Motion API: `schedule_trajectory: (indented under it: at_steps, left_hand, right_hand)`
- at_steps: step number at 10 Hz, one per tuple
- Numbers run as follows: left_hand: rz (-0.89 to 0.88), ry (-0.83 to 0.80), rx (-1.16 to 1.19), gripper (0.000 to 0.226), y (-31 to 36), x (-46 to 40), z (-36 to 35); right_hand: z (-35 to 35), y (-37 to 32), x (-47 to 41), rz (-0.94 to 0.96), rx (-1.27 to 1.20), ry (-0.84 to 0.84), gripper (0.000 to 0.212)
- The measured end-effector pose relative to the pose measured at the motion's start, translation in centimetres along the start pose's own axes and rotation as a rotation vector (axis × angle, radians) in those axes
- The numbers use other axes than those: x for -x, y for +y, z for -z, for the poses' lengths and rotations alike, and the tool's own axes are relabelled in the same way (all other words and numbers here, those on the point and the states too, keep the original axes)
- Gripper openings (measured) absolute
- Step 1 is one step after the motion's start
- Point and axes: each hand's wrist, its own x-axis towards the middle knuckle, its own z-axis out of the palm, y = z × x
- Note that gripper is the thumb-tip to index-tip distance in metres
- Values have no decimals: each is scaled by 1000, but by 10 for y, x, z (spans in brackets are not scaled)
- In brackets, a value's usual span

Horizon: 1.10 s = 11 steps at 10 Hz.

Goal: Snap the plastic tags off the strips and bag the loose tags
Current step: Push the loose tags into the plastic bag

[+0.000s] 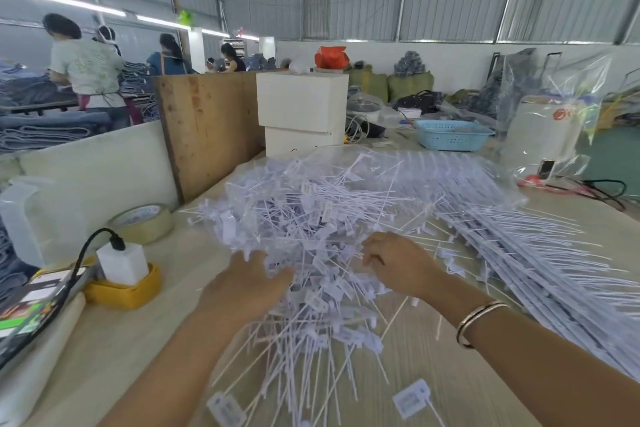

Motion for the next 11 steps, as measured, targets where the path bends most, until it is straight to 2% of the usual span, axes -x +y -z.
schedule_trajectory:
  at_steps: [1, 2, 3, 4, 5, 6, 7, 8, 9, 10, 11]
  left_hand:
    - [53, -9, -231, 76, -21, 6, 9]
    - [76, 17, -241, 51, -21, 14, -11]
    - [-12, 65, -195, 31, -12, 15, -27]
    - [-31, -59, 7, 32, -8, 12, -20]
    - [-125, -181, 70, 36, 5, 20, -18]
    - [-274, -240, -100, 40, 25, 32, -32]
    - [-290, -215, 33, 43, 18, 25, -20]
    - [-356, 38, 104, 29, -5, 13, 13]
    - [-577, -38, -192, 71, -26, 2, 17]
    - [-680, -146, -355, 87, -26, -2, -2]
    - [-782, -89, -300, 77, -16, -4, -21]
  right_hand:
    - [10, -20, 8, 73, -65, 194, 26]
    - [7, -64, 21, 431, -265, 184, 26]
    - [-15, -97, 25, 561, -216, -77, 65]
    - [-26, -79, 25, 509, -93, -106, 65]
    - [-20, -39, 26, 527, 8, -64, 39]
    - [-12, -12, 31, 495, -49, -93, 33]
    - [-1, -5, 36, 400, -83, -150, 40]
    - [14, -31, 42, 303, -253, -50, 33]
    - [6, -70, 54, 462, -182, -32, 38]
    - [-5, -80, 67, 676, -60, -173, 47]
    - [2, -43, 71, 561, 20, -183, 52]
